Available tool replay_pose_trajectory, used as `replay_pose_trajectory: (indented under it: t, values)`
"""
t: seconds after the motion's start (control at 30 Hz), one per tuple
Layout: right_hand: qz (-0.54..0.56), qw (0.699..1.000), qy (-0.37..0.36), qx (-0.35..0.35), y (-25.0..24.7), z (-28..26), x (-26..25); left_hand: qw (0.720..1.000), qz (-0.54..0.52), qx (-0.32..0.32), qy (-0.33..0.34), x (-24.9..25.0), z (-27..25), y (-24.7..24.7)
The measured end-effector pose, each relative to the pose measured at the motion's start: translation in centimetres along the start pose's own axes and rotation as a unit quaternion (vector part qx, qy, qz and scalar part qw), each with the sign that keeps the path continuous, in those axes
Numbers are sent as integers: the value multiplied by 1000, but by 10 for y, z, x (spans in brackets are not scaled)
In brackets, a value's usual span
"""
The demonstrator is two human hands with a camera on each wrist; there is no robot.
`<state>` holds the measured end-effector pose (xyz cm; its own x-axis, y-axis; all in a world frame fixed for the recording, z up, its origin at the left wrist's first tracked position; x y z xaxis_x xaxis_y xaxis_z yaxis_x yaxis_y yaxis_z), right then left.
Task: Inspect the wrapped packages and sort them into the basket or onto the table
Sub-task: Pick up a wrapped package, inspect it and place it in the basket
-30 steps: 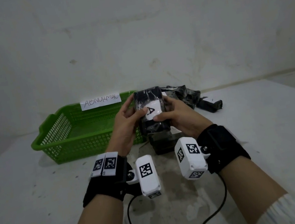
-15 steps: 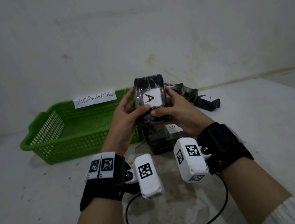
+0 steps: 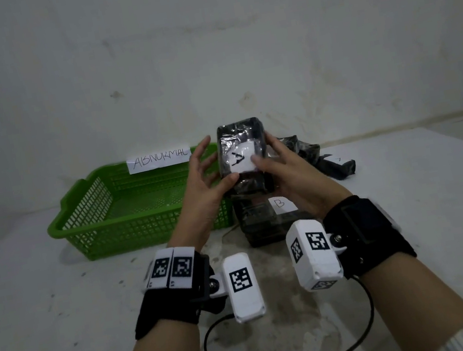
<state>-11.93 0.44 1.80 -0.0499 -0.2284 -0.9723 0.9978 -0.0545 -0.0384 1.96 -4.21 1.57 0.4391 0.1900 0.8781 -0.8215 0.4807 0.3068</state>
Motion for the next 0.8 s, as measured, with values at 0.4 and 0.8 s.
replay_pose_trajectory:
  t: [0.4, 0.8]
  values:
    - [-139, 987, -71, -44, 3, -7, -16, 998, -28, 41, -48, 1, -1, 9]
    - [-71, 995, -19, 67, -1, 5, -7, 997, -27, 27, -73, -2, 1, 7]
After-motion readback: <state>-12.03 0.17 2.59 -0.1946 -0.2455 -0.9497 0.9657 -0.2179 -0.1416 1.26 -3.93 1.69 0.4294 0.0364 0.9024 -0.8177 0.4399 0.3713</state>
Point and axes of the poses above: each hand's wrist, its own z-axis towards the middle knuckle, its own y-axis out of the palm, x = y × z, the point moved 6 cm from there along z, towards the middle knuckle, and after that the axes turned 11 degrees about -z, right-handed, at the moved point
